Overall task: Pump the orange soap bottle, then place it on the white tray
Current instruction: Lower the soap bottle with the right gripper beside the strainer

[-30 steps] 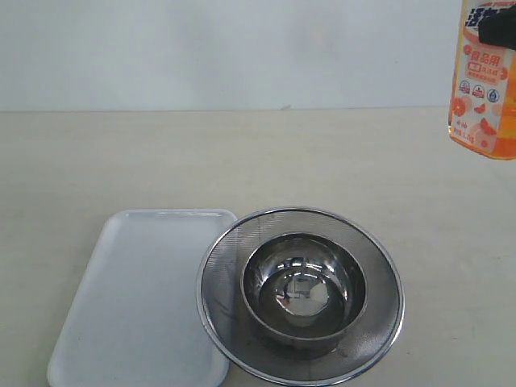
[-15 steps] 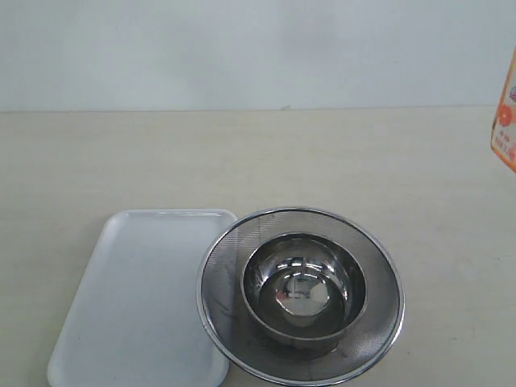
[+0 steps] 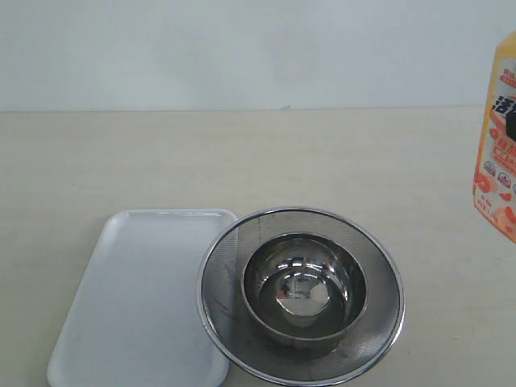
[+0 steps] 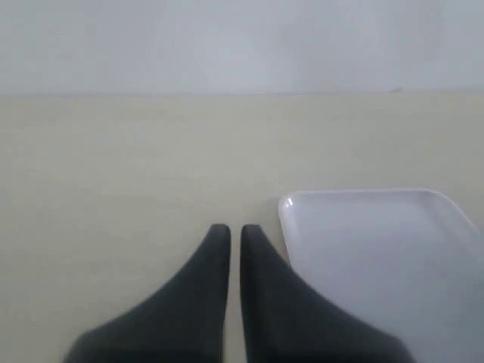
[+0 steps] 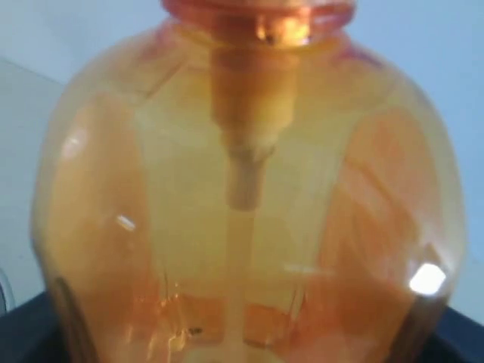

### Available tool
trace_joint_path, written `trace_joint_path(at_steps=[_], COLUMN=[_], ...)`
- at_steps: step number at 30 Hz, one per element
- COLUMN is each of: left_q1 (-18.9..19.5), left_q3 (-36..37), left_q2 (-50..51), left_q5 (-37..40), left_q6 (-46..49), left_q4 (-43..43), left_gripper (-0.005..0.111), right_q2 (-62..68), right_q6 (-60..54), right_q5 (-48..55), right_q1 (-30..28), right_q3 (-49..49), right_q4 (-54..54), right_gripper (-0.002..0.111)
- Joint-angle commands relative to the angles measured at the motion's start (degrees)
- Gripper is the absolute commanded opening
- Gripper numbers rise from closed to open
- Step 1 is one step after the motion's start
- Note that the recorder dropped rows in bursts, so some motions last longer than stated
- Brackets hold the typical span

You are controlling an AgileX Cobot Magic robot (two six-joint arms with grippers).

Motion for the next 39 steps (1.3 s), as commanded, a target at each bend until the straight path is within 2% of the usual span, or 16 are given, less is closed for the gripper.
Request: trace_joint_path(at_steps=[1,3,8,14,20,27,32,39], left_q1=[0.1,0.1,0.1,0.1,0.1,0.1,0.1,0.1], left_q3=[0.2,0.2,0.2,0.2,0.2,0.2,0.2,0.2], left_q2=[-0.1,-0.1,-0.1,-0.1,-0.1,-0.1,-0.1,-0.1], left_q5=[-0.7,-0.7,-0.7,-0.7,-0.7,-0.7,-0.7,-0.7], left_q6=[-0.7,-0.7,-0.7,-0.7,-0.7,-0.7,-0.7,-0.7], left_q4=[-0.4,-0.4,-0.4,-0.4,-0.4,-0.4,-0.4,-0.4], left_gripper=[0.005,0.005,0.005,0.005,0.005,0.005,0.005,0.005], right_q2=[-0.8,-0.7,1.4,10.2,16.2,20.7,21.9,24.0], right_q6=[-1.2,-1.2,-1.2,-1.2,-1.2,-1.2,-1.2,-1.2], right_q5=[-5.9,-9.7,-9.1,-1.0,-0.1,-7.5,-17.0,-16.9], right_q1=[0.0,0.0,0.0,0.0,0.8,9.6,17.3,22.5], right_q3=[-0.2,-0.4,-0.4,-0.4,-0.4,-4.2,-7.3,-7.8], right_q4=[2.1,2.1,2.1,2.1,2.1,-1.2,-4.9,-9.4], right_gripper=[0.000,0.000,0.000,0.000,0.000,0.000,0.000,0.000])
